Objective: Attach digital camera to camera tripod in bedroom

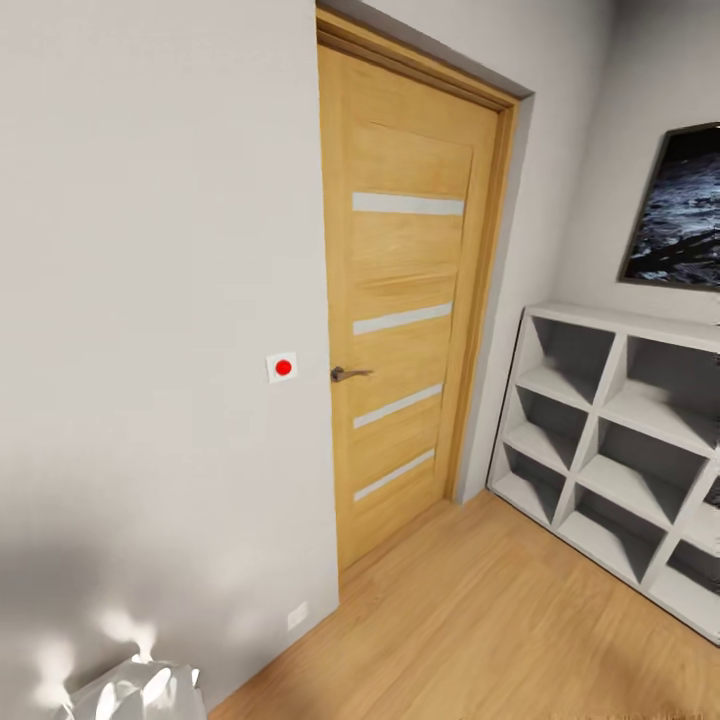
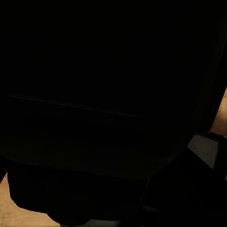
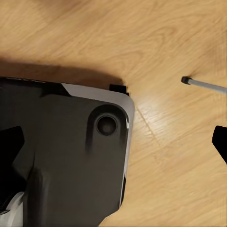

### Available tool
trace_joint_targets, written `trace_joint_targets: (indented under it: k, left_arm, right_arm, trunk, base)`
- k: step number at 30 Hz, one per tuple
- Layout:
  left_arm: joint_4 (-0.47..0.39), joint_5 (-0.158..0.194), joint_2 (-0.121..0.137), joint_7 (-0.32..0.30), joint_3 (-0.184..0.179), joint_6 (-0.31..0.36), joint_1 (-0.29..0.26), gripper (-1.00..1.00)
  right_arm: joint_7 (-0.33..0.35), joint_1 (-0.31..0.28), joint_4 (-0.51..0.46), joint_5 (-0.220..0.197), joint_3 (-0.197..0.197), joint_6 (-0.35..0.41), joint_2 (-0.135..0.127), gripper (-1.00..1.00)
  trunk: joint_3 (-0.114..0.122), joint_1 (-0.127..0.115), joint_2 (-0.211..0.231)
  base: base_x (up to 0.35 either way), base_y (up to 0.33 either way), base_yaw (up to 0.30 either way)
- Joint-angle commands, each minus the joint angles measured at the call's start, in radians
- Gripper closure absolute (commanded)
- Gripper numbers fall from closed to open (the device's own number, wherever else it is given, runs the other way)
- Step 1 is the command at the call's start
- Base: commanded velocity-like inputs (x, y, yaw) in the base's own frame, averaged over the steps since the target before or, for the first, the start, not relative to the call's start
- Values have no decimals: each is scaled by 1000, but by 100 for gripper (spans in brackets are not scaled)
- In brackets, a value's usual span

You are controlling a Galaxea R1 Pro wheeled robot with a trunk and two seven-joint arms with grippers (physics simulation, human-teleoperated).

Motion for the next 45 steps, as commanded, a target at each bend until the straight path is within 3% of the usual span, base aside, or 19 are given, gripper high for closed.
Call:
trace_joint_targets:
  k: [1, 24, 45]
  left_arm:
    - [0, -12, 0, 4, 7, -3, 0, 100]
    - [1, -10, 1, 3, 7, 0, 0, 100]
    - [1, -8, 0, 4, 6, 7, 0, 100]
  right_arm:
    - [2, -1, 2, 8, -9, -4, 0, -100]
    - [2, -1, 2, 9, -6, -4, 0, -100]
    - [4, -1, 5, 11, -3, -1, -9, -100]
  trunk:
    - [-1, 0, -1]
    - [-1, 0, -1]
    - [-1, 0, -1]
  base:
    - [0, 84, -228]
    - [18, 9, -243]
    - [293, 0, -39]
